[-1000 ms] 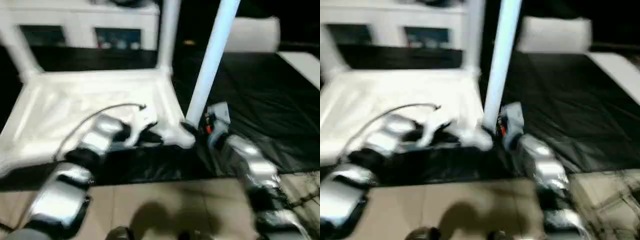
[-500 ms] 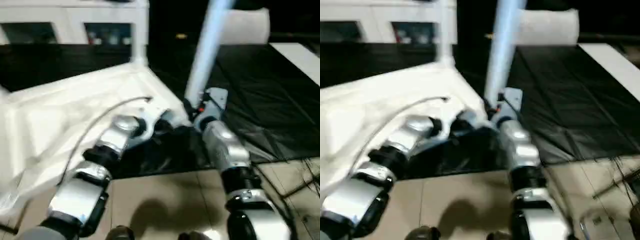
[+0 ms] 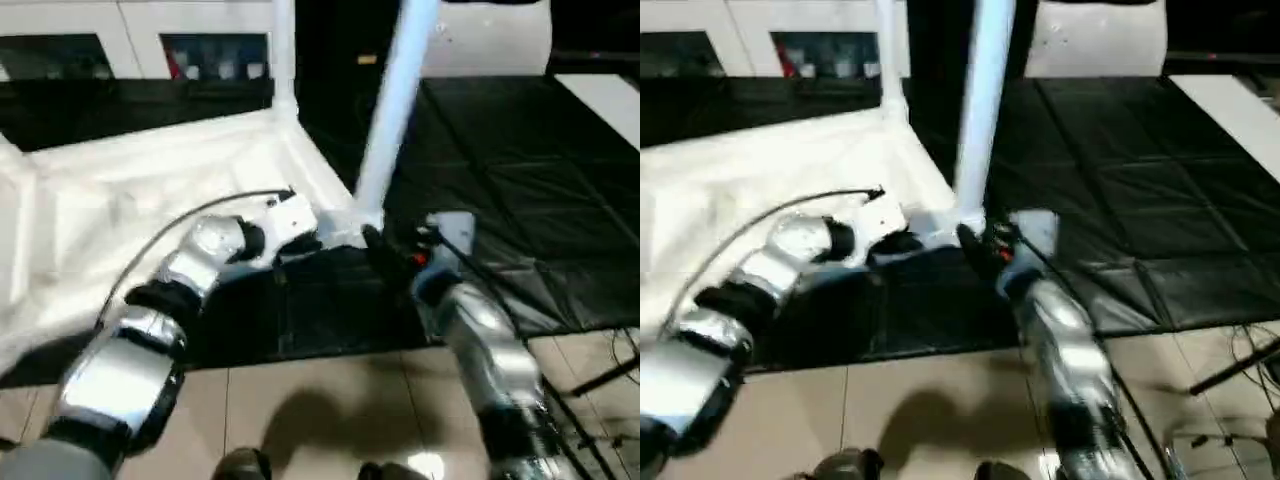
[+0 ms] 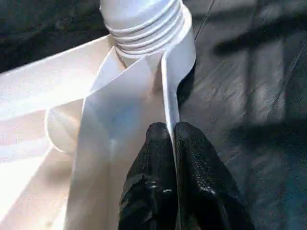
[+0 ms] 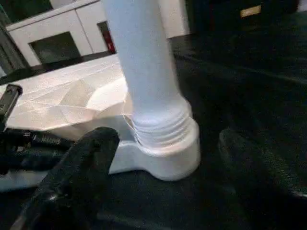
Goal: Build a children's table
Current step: Rotate leg to tighten
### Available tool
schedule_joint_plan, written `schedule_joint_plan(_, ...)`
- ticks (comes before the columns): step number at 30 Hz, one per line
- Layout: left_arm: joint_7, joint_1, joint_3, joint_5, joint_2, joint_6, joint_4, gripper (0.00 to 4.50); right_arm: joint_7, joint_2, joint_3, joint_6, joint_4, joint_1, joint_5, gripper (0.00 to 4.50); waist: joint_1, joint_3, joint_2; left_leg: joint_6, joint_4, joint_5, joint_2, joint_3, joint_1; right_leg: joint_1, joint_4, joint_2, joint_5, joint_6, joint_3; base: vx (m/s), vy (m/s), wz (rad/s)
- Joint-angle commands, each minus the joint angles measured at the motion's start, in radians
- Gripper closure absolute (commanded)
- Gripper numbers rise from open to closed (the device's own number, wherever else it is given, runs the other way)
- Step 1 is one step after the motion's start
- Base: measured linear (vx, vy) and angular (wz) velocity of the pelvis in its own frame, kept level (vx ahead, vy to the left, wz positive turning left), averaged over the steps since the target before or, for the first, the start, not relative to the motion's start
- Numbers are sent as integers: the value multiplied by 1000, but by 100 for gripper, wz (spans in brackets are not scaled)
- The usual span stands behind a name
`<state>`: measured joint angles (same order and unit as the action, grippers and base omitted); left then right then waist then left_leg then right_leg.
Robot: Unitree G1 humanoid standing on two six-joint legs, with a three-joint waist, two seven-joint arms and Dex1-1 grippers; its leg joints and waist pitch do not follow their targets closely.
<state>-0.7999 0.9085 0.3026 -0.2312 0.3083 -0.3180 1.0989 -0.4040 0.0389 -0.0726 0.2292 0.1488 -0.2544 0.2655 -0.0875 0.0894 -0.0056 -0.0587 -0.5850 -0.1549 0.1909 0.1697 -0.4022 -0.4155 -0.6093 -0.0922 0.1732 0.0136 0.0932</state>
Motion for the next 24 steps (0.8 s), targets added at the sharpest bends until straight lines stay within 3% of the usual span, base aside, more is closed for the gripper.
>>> schedule_joint_plan(1, 68, 65, 6, -29, 15, -84, -24, 450, -9, 5, -4, 20, -44, 18, 11, 46, 2, -91, 1, 47, 71, -199, 42, -9, 28, 66, 66, -67, 120, 198, -56, 0, 0, 0)
schedule_joint_plan(2, 73, 73, 4, -30, 17, -94, -18, 450, -11, 6, -3, 28, -64, 34, 14, 37, 0, -94, 6, 40, 71, -207, 43, -10, 30, 66, 66, -68, 134, 199, -56, 0, 0, 0)
schedule_joint_plan(3, 82, 83, -1, -29, 20, -105, -5, 450, -12, 7, 3, 37, -96, 59, 16, 31, 2, -93, 2, 34, 70, -216, 42, -9, 29, 64, 69, -70, 149, 200, -57, 0, 0, 0)
schedule_joint_plan(5, 72, 93, -20, -11, 22, -124, 14, 450, -11, 9, 11, 48, -141, 97, 14, 14, -2, -96, 6, 33, 67, -203, 40, -7, 29, 63, 68, -68, 132, 199, -59, 0, 0, 0)
schedule_joint_plan(6, 64, 93, -26, -5, 22, -129, 17, 404, -11, 9, 13, 47, -149, 104, 13, 1, -2, -97, 4, 35, 67, -191, 40, -8, 27, 65, 66, -67, 112, 200, -59, 0, 0, 0)
schedule_joint_plan(7, 34, 84, -45, 23, 18, -125, 9, 393, -11, 12, 18, 44, -156, 110, 7, 0, -2, -101, 3, 41, 64, -162, 39, -8, 25, 67, 57, -66, 54, 215, -57, 0, 0, 0)
schedule_joint_plan(10, -57, 62, -97, 103, 1, -127, 13, 364, -8, 25, 33, 66, -207, 133, 18, 0, -5, -100, 3, 51, 62, -153, 39, -6, 28, 65, 54, -67, 28, 245, -57, 0, 0, 0)
schedule_joint_plan(14, -56, 16, -190, 218, -23, -54, -40, 341, 23, 23, 24, 103, -255, 147, 31, 0, -5, -89, 4, 35, 68, -235, 41, -4, 32, 65, 66, -69, 162, 238, -57, 0, 0, 0)
schedule_joint_plan(17, -1, -40, -250, 286, -35, 41, -125, 305, 56, 24, 16, 147, -286, 153, 20, 0, -3, -81, 6, -2, 75, -323, 40, -7, 38, 63, 83, -70, 323, 197, -58, 0, 0, 0)
schedule_joint_plan(18, 41, -82, -263, 293, -33, 83, -180, 300, 60, 28, 16, 183, -306, 157, 27, 0, -4, -85, 4, -6, 74, -326, 39, -9, 39, 62, 88, -71, 348, 178, -58, 0, 0, 0)
schedule_joint_plan(19, 52, -92, -266, 295, -33, 94, -194, 300, 61, 29, 16, 191, -311, 158, 28, 0, -3, -86, 9, -11, 75, -322, 40, -11, 39, 62, 84, -69, 343, 175, -58, 0, 0, 0)
schedule_joint_plan(20, 133, -178, -298, 317, -46, 174, -316, 276, 53, 44, 31, 203, -339, 169, 17, 0, 0, -85, 8, -14, 78, -323, 44, -12, 35, 63, 82, -65, 325, 171, -58, 0, 0, 0)
schedule_joint_plan(21, 188, -237, -320, 331, -55, 228, -400, 266, 47, 55, 43, 207, -358, 177, 7, 0, -4, -83, 0, 23, 87, -301, 31, -37, -4, 88, 67, -78, 288, 177, -31, 0, 0, 0)
schedule_joint_plan(22, 188, -237, -320, 331, -55, 228, -400, 262, 47, 55, 43, 207, -358, 177, 7, 0, 4, -87, 14, 37, 95, -313, 40, -44, 0, 85, 62, -69, 291, 174, -19, 0, 0, 0)
schedule_joint_plan(23, 257, -325, -346, 349, -80, 267, -523, 257, 53, 58, 42, 208, -372, 188, 3, 0, 17, -89, 6, 52, 86, -326, 42, -56, 4, 77, 73, -67, 294, 162, -11, 6, -16, 20)
schedule_joint_plan(24, 324, -405, -375, 343, -114, 306, -635, 244, 69, 59, 34, 214, -385, 200, 1, 0, 24, -91, 24, 46, 90, -317, 61, -79, 2, 79, 59, -60, 198, 188, -1, 12, -40, 28)
